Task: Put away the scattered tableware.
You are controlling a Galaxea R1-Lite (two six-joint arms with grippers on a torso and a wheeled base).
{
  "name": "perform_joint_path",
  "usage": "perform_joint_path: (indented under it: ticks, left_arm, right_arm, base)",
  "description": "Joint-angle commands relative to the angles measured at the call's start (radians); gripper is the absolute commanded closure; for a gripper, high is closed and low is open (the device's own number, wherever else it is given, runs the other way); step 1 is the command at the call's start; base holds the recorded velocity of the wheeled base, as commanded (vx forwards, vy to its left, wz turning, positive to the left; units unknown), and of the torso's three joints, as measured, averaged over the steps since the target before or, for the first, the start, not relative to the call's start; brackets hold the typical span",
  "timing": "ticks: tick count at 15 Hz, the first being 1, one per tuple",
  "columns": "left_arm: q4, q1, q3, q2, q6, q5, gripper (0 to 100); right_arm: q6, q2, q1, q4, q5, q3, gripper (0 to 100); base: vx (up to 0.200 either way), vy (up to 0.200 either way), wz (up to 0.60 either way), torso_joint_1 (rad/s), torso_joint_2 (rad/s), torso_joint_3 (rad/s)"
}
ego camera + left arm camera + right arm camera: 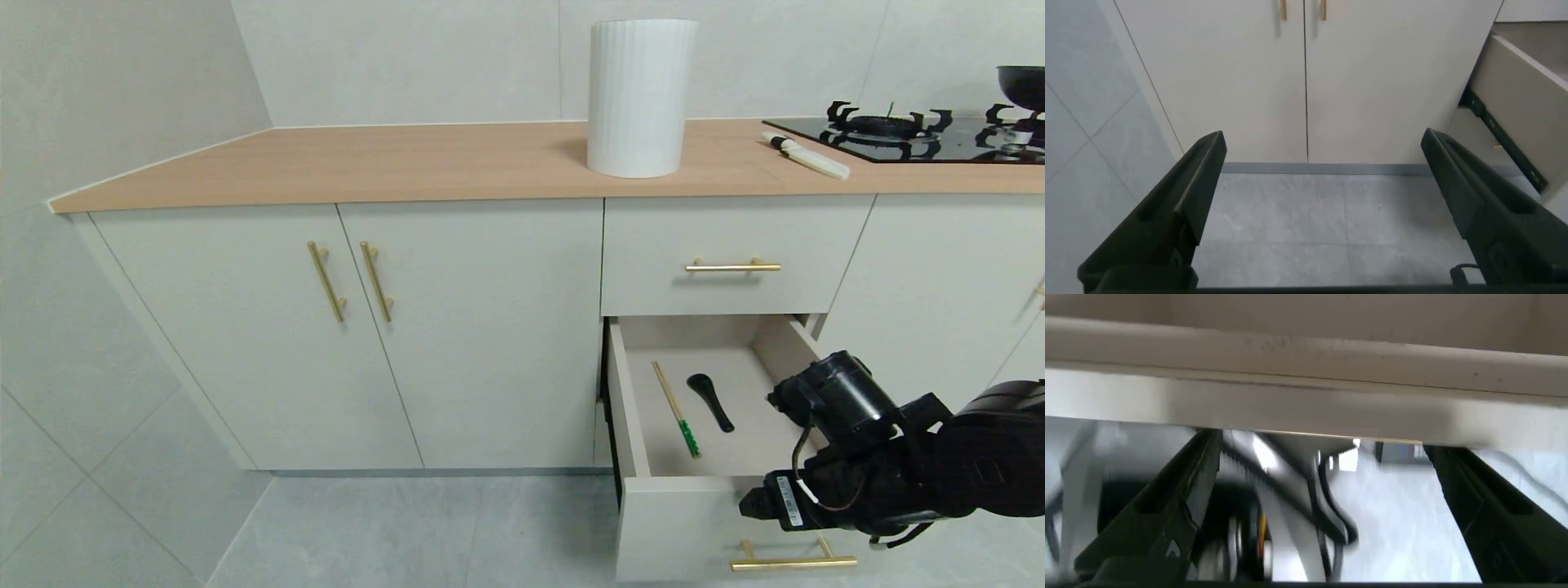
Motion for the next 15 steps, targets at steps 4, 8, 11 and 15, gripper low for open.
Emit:
perform_joint_path:
  ticks: [4,8,11,15]
  left_arm:
    - [0.000,0.000,0.000,0.000,0.000,0.001,0]
    - [0.000,0.000,0.000,0.000,0.000,0.001,0]
    - [0.000,0.000,0.000,0.000,0.000,0.001,0]
    - [0.000,0.000,0.000,0.000,0.000,0.001,0]
  right_arm:
    - [-0.003,0.020,-0.014,-0.092,-0.008,0.003,0]
    - [-0.064,0.106,-0.075,-0.247,-0.013,-0.018,0]
    - [-0.111,0.183,-0.110,-0.370,-0.013,-0.071,0]
    - [-0.164,0.304,-0.141,-0.483,-0.013,-0.180,0]
  base:
    - [0.000,0.000,0.00,0.000,0.00,0.000]
    - [0.000,0.000,0.00,0.000,0.00,0.000]
    - [0.000,0.000,0.00,0.000,0.00,0.000]
    - [0.000,0.000,0.00,0.000,0.00,0.000]
